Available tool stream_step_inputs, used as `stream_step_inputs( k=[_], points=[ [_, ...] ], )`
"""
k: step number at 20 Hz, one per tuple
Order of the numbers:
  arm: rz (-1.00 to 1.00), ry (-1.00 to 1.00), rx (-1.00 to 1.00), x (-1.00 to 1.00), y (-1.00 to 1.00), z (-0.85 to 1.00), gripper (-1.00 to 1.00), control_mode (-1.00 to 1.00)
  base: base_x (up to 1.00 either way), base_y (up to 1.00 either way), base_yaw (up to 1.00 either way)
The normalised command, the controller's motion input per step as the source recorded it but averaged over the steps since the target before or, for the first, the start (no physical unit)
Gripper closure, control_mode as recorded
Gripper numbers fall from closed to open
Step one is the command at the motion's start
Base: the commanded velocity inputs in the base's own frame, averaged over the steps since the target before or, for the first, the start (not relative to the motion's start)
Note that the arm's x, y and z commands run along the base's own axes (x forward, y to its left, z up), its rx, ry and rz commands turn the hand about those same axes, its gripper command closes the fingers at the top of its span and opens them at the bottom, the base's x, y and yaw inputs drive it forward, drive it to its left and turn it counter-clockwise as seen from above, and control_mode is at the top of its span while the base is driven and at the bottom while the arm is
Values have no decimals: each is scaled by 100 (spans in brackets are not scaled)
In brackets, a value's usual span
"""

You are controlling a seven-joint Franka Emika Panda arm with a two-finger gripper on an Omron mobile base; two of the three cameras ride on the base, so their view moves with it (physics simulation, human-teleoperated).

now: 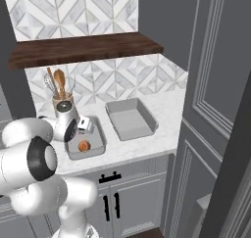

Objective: Place one onion and one steak in each tupperware on the nearby counter, to pack two identical lunches.

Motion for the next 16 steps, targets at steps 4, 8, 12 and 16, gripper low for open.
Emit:
stream_step_inputs(
  k=[4, 8, 12, 16],
  points=[
    [2, 5, 0, 39, -1, -16, -100, -100, 0, 0, 0],
    [-5, 1, 0, -11, 8, 72, -100, -100, 0, 0, 0],
    [-7, 1, 0, -19, 0, 100, -100, -100, 0, 0, 0],
    [-12, 10, 1, -67, -11, 100, -100, -100, 0, 0, 0]
  ],
)
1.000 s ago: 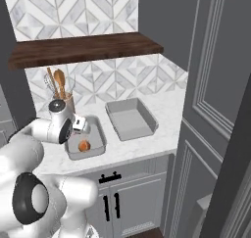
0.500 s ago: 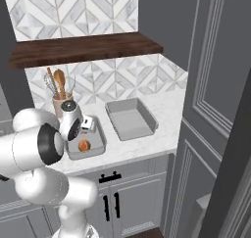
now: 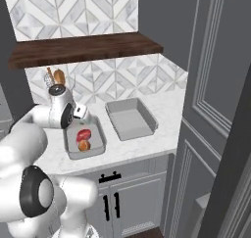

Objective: Place one onion and one steak in each tupperware on the nearby counter, to pack two identical lunches.

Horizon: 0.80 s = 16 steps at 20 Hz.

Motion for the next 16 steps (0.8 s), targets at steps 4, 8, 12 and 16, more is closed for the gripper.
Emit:
stream_step_inputs(
  k=[4, 8, 12, 16],
  points=[
    [-13, 7, 5, -100, -54, 95, -100, -100, 0, 0, 0],
    [-23, 12, 2, -100, -47, 89, -100, -100, 0, 0, 0],
    [-24, 10, 4, -100, -49, 62, -100, -100, 0, 0, 0],
    [-7, -15, 1, -100, -29, 3, -100, -100, 0, 0, 0]
  ],
)
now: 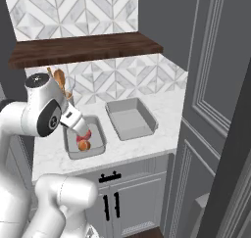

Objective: Place one onion and one steak in each tupperware on the nearby counter, to pack two identical lunches.

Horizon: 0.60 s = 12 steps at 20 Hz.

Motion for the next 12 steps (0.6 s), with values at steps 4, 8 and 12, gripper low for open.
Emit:
stream_step_inputs(
  k=[4, 8, 12],
  points=[
    [-2, -6, 0, -50, -8, 0, -100, 100, -50, -1, 0],
    [0, 0, 0, 0, 0, 0, -100, 100, -100, 0, 0],
    [0, 0, 0, 0, 0, 0, -100, 100, -100, 0, -1]
  ],
)
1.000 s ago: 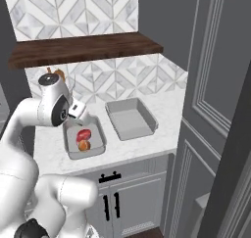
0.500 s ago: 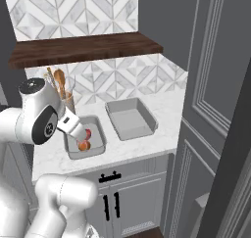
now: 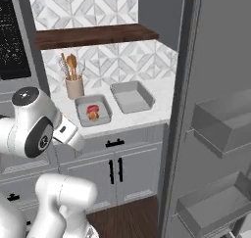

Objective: Place one onion and one steak in each tupperware on the nearby counter, to pack two identical lunches.

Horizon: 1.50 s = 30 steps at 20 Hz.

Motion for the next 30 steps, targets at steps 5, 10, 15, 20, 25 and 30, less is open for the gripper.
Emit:
stream_step_inputs(
  k=[5, 10, 15, 20, 25, 30],
  points=[
    [0, 0, 0, 0, 0, 0, -100, 100, -100, 29, -13],
    [0, 0, 0, 0, 0, 0, -100, 100, -100, 50, -32],
    [0, 0, 0, 0, 0, 0, -100, 100, -73, 24, -82],
    [0, 0, 0, 0, 0, 0, -100, 100, -10, -12, -93],
    [0, 0, 0, 0, 0, 0, -100, 100, 15, -70, -63],
    [0, 0, 0, 0, 0, 0, -100, 100, 84, -36, -36]
  ],
)
